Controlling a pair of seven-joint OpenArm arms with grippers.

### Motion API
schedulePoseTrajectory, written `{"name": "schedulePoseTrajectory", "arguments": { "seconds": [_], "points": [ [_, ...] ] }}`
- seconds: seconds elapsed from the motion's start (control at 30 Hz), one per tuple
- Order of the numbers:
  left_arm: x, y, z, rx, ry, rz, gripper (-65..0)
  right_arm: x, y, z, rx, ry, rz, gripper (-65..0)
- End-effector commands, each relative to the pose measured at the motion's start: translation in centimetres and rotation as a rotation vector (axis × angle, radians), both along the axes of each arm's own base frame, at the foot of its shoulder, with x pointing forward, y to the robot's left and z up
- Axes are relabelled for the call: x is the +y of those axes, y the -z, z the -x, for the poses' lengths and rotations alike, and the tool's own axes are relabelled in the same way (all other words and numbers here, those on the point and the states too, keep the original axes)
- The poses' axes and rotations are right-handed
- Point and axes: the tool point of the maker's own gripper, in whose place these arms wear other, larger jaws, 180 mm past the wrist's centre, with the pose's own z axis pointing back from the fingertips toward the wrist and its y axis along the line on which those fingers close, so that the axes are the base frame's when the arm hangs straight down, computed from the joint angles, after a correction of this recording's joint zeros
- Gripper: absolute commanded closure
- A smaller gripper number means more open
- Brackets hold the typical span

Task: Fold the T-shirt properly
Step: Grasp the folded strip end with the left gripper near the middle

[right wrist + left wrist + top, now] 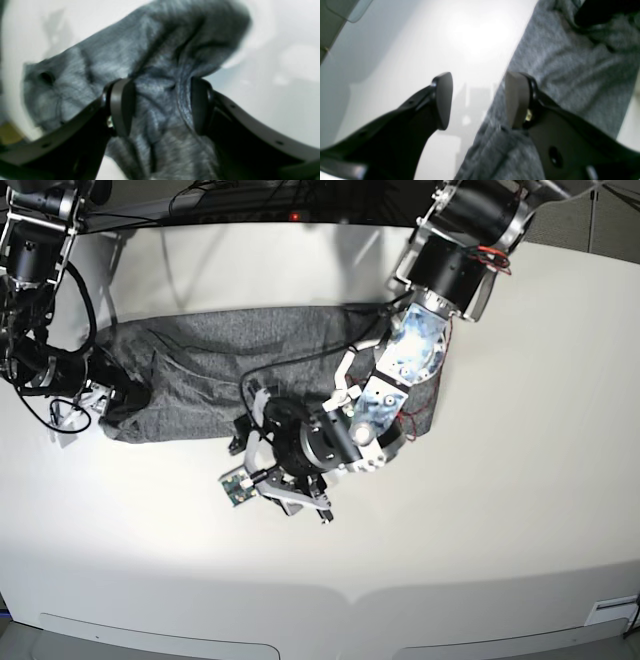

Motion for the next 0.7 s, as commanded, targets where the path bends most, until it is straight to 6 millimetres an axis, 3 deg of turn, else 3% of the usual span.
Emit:
{"name": "schedulePoseTrajectory", "arguments": {
  "seconds": [0.0,0.1,0.13,0.3,0.5,0.67],
  "points": [
    [-0.8,-2.6,-0.7,-0.049,0.004,0.048,-33.0,-0.6,0.3,1.0,0.056,-0.023,0.023,-35.6],
    [-0.4,-2.7,0.1,0.001,-0.002,0.027,-32.8,-0.5,0.1,0.9,0.052,-0.023,0.014,-34.8],
    [-0.2,-2.7,0.4,0.021,-0.002,0.020,-32.8,-0.5,0.1,0.9,0.052,-0.023,0.014,-31.4],
    [2.7,-1.5,1.2,0.061,-0.058,-0.027,-31.9,-0.4,0.1,0.9,0.048,-0.022,0.010,-1.7],
    [9.2,-0.6,1.8,0.045,-0.199,-0.122,-31.9,1.0,-1.6,-0.3,-0.006,-0.024,-0.080,0.0],
    [13.7,0.4,3.7,0.094,-0.328,-0.202,-31.9,3.3,-5.1,-1.1,-0.077,-0.108,-0.168,0.0]
  ]
}}
